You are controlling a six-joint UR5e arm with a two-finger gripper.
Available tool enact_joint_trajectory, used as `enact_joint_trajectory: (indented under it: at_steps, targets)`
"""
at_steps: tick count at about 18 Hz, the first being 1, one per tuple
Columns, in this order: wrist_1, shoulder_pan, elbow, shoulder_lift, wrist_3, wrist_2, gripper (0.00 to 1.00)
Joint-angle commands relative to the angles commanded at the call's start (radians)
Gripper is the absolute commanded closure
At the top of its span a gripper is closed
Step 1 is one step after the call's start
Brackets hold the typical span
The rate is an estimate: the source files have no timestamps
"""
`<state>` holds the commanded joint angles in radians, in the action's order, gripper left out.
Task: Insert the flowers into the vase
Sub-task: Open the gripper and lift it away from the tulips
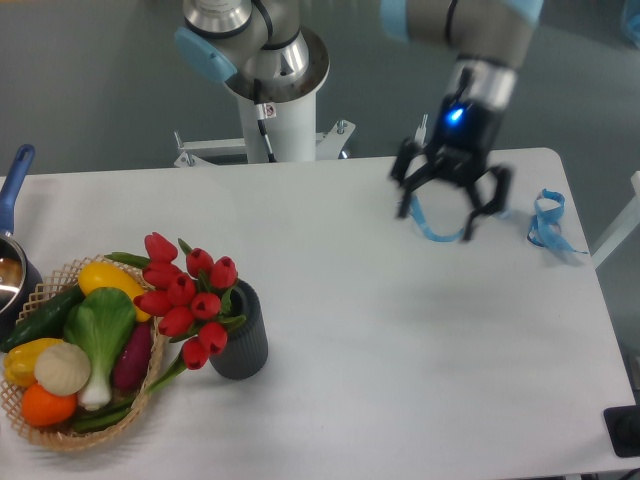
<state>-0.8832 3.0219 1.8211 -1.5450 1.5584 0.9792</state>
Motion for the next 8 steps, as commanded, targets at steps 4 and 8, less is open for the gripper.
enact_joint_trajectory:
  at_steps: [4, 8]
  targets:
    - [-0.195, 0.014, -0.068, 0.029, 0.288, 0.185, 0.0]
    - [-0.264, 0.061, -0.055, 0.051, 0.466, 0.231, 0.0]
